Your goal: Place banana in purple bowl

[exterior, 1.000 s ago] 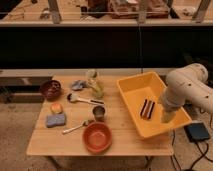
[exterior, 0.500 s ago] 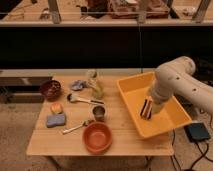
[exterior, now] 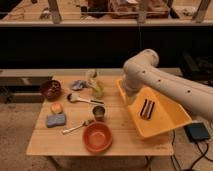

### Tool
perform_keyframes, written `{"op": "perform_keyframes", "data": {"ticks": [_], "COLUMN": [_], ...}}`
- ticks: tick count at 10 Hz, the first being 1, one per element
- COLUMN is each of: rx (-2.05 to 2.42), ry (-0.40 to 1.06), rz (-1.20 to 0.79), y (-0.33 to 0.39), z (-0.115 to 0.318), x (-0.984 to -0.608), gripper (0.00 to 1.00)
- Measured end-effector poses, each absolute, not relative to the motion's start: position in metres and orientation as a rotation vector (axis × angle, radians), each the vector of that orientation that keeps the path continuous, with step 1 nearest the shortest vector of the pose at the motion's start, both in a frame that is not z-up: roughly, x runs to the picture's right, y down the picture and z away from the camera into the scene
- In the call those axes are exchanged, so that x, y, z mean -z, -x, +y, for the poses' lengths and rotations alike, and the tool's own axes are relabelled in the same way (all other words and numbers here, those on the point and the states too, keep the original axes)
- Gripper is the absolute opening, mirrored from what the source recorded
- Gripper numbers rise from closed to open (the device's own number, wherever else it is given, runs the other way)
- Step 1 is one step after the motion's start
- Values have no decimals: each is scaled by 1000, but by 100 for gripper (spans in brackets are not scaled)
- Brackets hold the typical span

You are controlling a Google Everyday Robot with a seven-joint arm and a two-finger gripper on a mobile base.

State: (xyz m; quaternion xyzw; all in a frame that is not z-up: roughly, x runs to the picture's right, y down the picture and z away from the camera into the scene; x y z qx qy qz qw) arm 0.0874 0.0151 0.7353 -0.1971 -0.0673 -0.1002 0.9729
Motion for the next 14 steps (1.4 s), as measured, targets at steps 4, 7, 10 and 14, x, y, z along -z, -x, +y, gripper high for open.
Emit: {"op": "perform_keyframes", "data": {"ticks": [4,7,10,14], "rx": [257,261,259,276], "ry": [340,339,335,354], "rz": [-179,-171,-229,-321], "y": [-15,-16,-42,-63], "z": [-7,-7,-20,-33], "x": [-770,-770,-772,-777], "gripper": [65,65,65,65]}}
